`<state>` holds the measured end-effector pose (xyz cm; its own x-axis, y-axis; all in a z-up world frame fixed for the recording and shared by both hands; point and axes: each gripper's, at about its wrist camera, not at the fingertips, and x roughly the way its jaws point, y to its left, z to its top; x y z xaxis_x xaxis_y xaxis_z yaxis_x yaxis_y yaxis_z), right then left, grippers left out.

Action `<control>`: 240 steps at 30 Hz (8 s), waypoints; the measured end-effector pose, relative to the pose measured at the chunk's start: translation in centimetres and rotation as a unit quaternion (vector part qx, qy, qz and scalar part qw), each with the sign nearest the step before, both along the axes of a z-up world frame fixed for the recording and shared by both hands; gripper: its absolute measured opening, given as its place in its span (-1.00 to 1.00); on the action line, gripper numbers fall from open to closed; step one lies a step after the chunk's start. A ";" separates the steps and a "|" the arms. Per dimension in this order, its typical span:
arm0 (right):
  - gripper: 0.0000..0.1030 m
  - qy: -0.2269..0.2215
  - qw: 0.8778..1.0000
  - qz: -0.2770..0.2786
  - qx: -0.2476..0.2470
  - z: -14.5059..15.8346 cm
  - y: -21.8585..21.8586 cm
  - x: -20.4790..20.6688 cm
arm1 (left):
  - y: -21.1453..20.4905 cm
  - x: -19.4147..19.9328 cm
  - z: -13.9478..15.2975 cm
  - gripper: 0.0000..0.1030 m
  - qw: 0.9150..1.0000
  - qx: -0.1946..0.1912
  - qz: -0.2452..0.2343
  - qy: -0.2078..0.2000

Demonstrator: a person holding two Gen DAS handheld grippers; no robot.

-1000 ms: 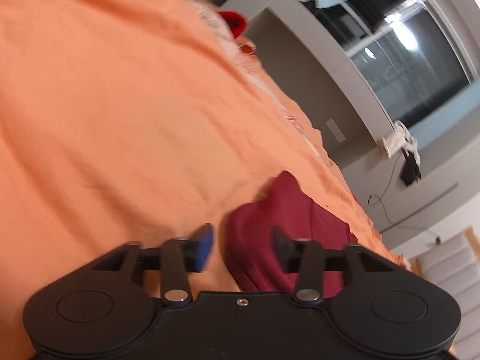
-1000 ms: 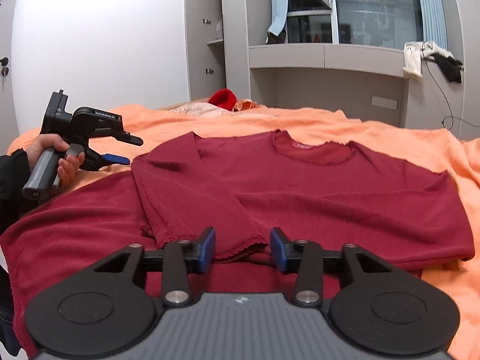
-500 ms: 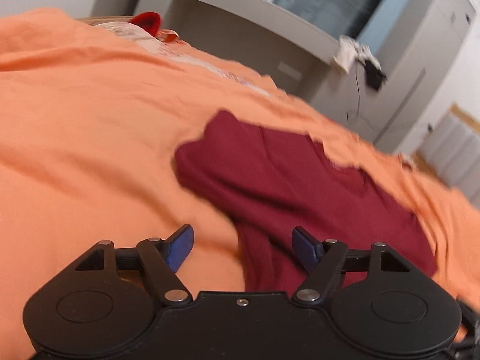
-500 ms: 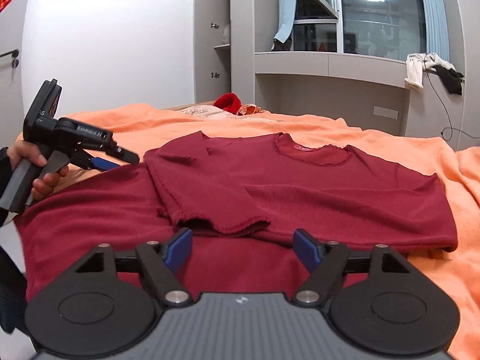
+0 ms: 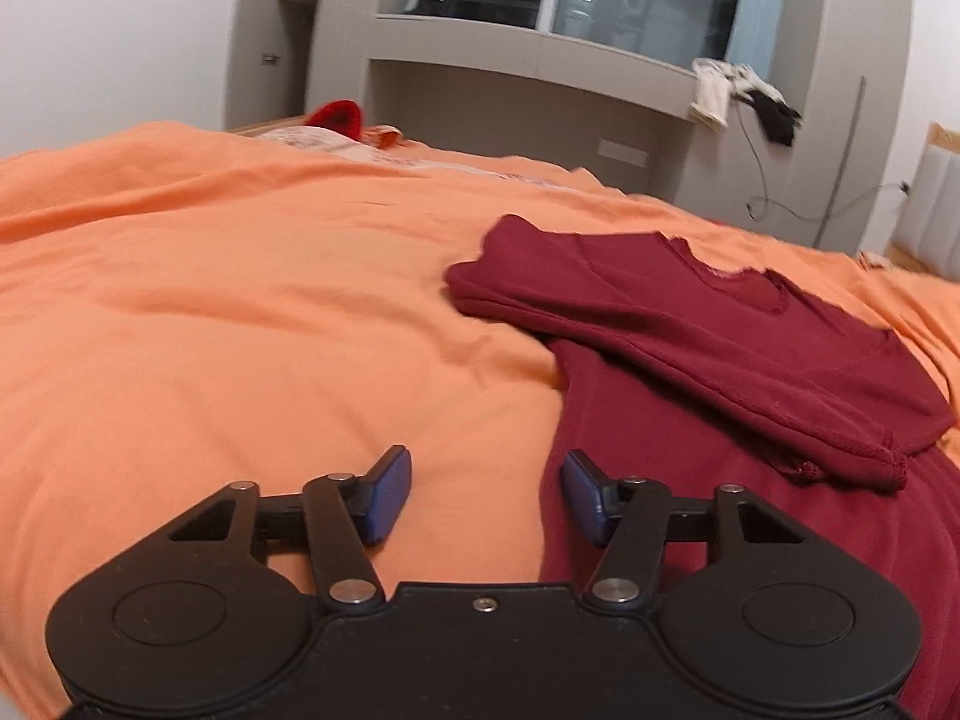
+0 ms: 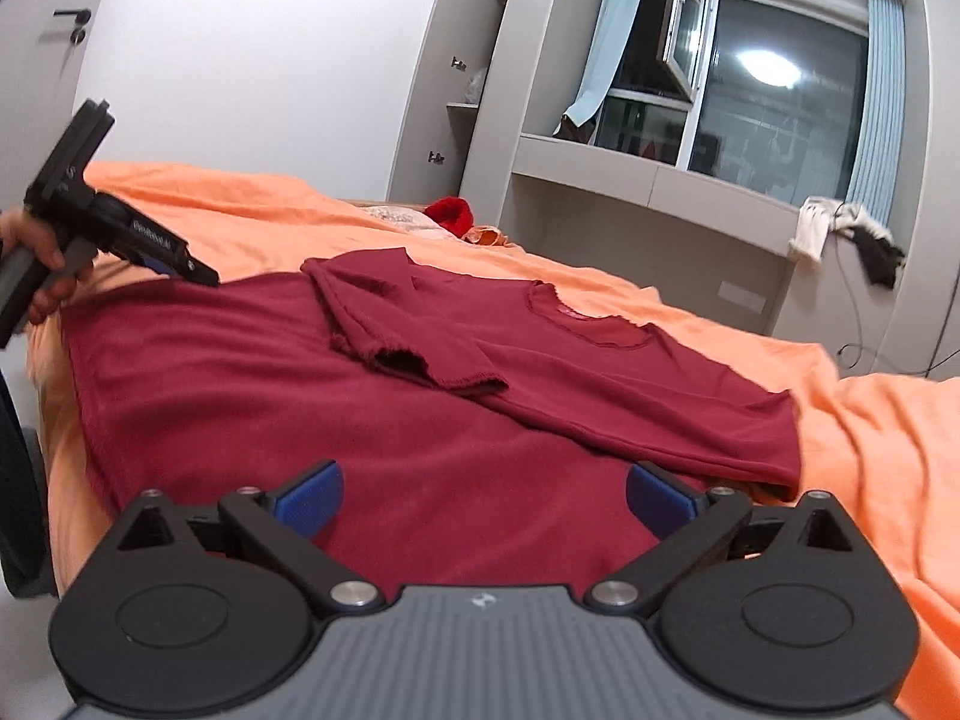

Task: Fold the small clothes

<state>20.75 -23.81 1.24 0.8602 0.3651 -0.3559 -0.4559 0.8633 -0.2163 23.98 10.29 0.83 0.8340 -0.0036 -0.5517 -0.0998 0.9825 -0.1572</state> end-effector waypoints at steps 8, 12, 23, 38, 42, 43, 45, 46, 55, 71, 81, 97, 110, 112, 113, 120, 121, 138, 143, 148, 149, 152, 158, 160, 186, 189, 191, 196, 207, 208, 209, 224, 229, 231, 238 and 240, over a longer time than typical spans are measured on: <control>0.99 -0.012 1.000 0.009 -0.012 -0.8 -0.9 -3.8 | 0.3 -3.3 0.5 -0.15 0.999 -0.001 0.039 -0.026; 0.99 -0.019 0.998 0.029 -0.046 -1.6 -0.2 -5.7 | -0.1 -5.3 1.0 0.30 0.998 -0.012 0.036 -0.050; 0.99 -0.088 0.953 0.058 -0.284 -7.6 4.6 -9.0 | -2.9 -11.2 1.5 0.99 0.994 0.005 0.010 -0.111; -0.62 -0.115 0.944 0.059 -0.305 -8.5 5.5 -10.8 | -8.0 -15.2 1.3 0.99 0.974 0.068 -0.132 -0.170; -0.85 -0.127 0.963 0.042 -0.236 -6.4 4.3 -11.1 | -9.9 -16.1 1.2 0.99 0.958 0.088 -0.193 -0.191; -0.86 -0.130 0.966 0.035 -0.221 -5.9 4.0 -11.1 | -10.4 -16.3 1.1 0.99 0.954 0.094 -0.208 -0.194; -0.86 -0.133 0.974 0.021 -0.183 -4.9 3.1 -10.9 | -11.5 -16.7 0.7 0.99 0.944 0.109 -0.240 -0.197; -0.86 -0.136 0.976 0.016 -0.167 -4.5 3.0 -10.8 | -12.0 -16.8 0.5 0.99 0.939 0.117 -0.256 -0.198; -0.87 -0.164 0.982 -0.018 -0.090 -1.2 0.8 -10.7 | -17.4 -16.3 -3.0 0.98 0.902 0.234 -0.317 -0.175; -0.88 -0.169 0.978 -0.100 -0.063 0.2 -1.9 -10.5 | -15.4 -12.9 -3.0 0.36 0.924 0.344 -0.064 -0.153; -0.87 -0.169 0.976 -0.107 -0.083 -0.2 -1.0 -10.7 | -14.6 -13.9 -2.8 -0.85 0.930 0.334 -0.058 -0.142; -0.90 -0.216 0.966 -0.117 -0.087 2.3 -0.6 -18.5 | -12.5 -20.4 3.3 -0.90 0.939 0.223 -0.027 -0.262; -0.90 -0.261 0.957 -0.120 -0.031 6.9 -2.4 -26.7 | -12.6 -32.7 10.1 -0.90 0.920 0.237 -0.100 -0.297; -0.90 -0.259 0.958 -0.117 -0.026 7.2 -2.7 -25.8 | -12.5 -33.0 10.8 -0.90 0.925 0.223 -0.106 -0.289; -0.90 -0.259 0.958 -0.116 -0.027 7.4 -2.8 -25.2 | -12.4 -32.9 11.2 -0.90 0.928 0.213 -0.111 -0.284; -0.90 -0.271 0.953 -0.117 -0.067 8.8 -3.0 -17.9 | -12.7 -28.5 12.9 -0.89 0.928 0.230 -0.108 -0.274; -0.90 -0.269 0.953 -0.117 -0.071 9.1 -2.9 -16.5 | -12.9 -27.4 13.1 -0.89 0.927 0.236 -0.104 -0.271; -0.90 -0.148 0.973 -0.134 -0.113 6.6 -1.7 8.1 | -14.2 -1.3 12.6 -0.86 0.954 0.258 -0.058 -0.142; -0.89 -0.118 0.976 -0.133 -0.125 3.8 -1.1 12.6 | -13.4 5.4 9.8 -0.84 0.961 0.255 -0.057 -0.093; -0.85 -0.099 0.980 -0.123 -0.120 1.4 -0.7 15.1 | -12.2 8.9 6.9 -0.83 0.969 0.235 -0.051 -0.051; -0.82 -0.095 0.980 -0.124 -0.120 1.0 -0.6 15.3 | -11.9 9.4 6.3 -0.81 0.971 0.231 -0.051 -0.042; -0.75 -0.086 0.981 -0.127 -0.119 0.3 -0.5 16.0 | -11.0 10.4 5.1 -0.72 0.974 0.221 -0.044 -0.027; -0.28 -0.074 0.980 -0.146 -0.114 0.0 -1.1 16.4 | -9.9 10.5 3.8 -0.41 0.983 0.181 -0.037 -0.021; 0.14 -0.066 0.981 -0.150 -0.102 0.2 -1.6 16.5 | -9.6 10.3 3.9 -0.17 0.985 0.165 -0.033 -0.026; 0.99 -0.025 0.974 -0.225 -0.022 1.6 -7.3 15.6 | -7.5 8.3 3.7 0.83 0.994 0.102 0.005 -0.027; 0.99 -0.041 0.970 -0.238 0.015 3.0 -8.6 14.0 | -7.1 7.1 4.7 0.93 0.996 0.073 0.006 -0.048; 0.99 -0.053 0.968 -0.243 0.033 3.9 -9.2 12.9 | -7.1 6.4 5.2 0.96 0.996 0.060 -0.001 -0.059; 0.99 -0.076 0.966 -0.240 0.064 5.4 -9.6 10.4 | -8.0 4.7 6.2 0.98 0.995 0.043 -0.024 -0.089; 1.00 -0.110 0.969 -0.209 0.079 7.0 -7.3 6.0 | -9.5 -1.7 6.4 0.99 0.989 0.019 -0.058 -0.136; 1.00 -0.113 0.968 -0.207 0.079 7.1 -6.9 5.6 | -9.5 -2.5 6.3 0.99 0.988 0.022 -0.061 -0.140; 1.00 -0.115 0.968 -0.205 0.082 7.1 -6.7 5.2 | -9.6 -3.2 6.2 0.99 0.987 0.025 -0.063 -0.145; 1.00 -0.122 0.971 -0.175 0.107 6.0 -3.1 -2.1 | -7.3 -10.7 3.3 0.99 0.988 -0.064 -0.049 -0.131; 1.00 -0.124 0.974 -0.166 0.089 5.5 -1.7 -2.9 | -6.9 -12.0 1.9 0.99 0.988 -0.097 -0.065 -0.105; 1.00 -0.122 0.974 -0.166 0.091 5.4 -1.4 -3.2 | -6.8 -12.2 1.6 0.99 0.987 -0.109 -0.072 -0.098; 1.00 -0.107 0.975 -0.163 0.102 5.1 -0.9 -3.6 | -6.5 -11.8 0.3 0.99 0.986 -0.134 -0.077 -0.064; 1.00 -0.102 0.977 -0.160 0.101 4.9 -0.5 -3.6 | -6.6 -11.6 0.1 0.99 0.986 -0.133 -0.081 -0.058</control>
